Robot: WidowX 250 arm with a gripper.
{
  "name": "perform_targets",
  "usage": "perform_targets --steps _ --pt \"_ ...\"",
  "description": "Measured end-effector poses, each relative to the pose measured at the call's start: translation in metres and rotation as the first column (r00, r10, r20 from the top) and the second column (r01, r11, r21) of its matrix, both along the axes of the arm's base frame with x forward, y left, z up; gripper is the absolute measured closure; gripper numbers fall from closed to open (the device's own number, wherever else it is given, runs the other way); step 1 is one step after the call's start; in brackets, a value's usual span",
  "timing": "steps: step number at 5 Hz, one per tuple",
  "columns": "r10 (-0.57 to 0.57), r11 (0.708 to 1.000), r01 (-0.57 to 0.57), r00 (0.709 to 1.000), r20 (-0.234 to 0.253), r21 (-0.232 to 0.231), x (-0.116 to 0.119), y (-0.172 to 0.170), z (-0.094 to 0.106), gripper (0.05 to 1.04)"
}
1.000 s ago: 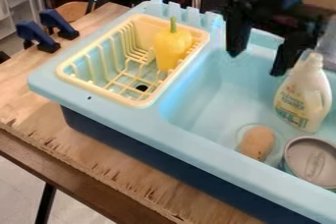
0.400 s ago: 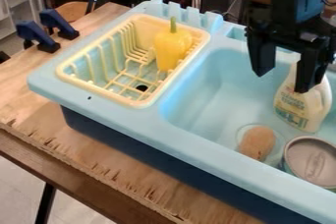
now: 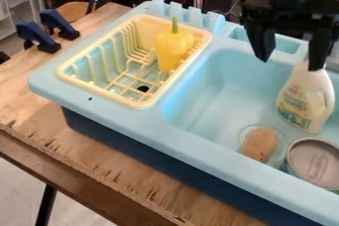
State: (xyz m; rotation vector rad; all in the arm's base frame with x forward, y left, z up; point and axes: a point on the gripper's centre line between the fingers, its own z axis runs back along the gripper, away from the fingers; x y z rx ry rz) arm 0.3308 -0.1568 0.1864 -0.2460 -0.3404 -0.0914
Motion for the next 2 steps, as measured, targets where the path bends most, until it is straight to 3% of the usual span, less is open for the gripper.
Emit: perform_targets --steps 1,2 --pt "0.123 0.988 -0.126 0.992 -0.031 -0.092 -0.0028 0.0013 -0.0034 0.081" --pt "0.103 0.985 -0.111 0.992 -0.066 -0.129 -0.0037 0.0026 -0.0027 0.081"
